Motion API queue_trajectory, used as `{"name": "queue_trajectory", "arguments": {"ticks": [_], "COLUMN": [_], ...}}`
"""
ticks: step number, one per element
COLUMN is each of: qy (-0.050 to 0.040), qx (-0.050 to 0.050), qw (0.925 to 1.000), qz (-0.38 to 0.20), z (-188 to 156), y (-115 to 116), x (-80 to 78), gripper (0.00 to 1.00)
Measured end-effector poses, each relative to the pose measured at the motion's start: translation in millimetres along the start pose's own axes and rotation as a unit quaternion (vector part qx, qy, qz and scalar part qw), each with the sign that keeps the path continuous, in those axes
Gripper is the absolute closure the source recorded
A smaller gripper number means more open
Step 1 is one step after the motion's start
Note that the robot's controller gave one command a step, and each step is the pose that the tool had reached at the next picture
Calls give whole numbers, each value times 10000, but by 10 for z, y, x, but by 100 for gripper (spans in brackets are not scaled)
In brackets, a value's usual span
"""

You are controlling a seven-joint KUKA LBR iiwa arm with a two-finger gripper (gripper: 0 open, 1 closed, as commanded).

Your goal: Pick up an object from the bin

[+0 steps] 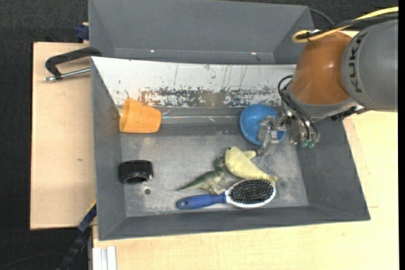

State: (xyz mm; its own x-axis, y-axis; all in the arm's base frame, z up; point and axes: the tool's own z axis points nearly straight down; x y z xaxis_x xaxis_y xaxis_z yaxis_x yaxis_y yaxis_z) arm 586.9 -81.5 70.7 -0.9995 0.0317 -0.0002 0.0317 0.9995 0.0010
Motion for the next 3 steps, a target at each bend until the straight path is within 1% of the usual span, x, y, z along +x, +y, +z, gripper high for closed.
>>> {"name": "queue_trajectory", "arguments": {"ticks": [1, 2, 3], "qy": [-75, 19, -88], "qx": [11, -11, 4], "qw": [9999, 9970, 9956], "qz": [-134, -776, -934], "z": [-1398, -1188, -3674], "y": [36, 643, 984], "x": [57, 744, 894], "gripper": [100, 100, 100]}}
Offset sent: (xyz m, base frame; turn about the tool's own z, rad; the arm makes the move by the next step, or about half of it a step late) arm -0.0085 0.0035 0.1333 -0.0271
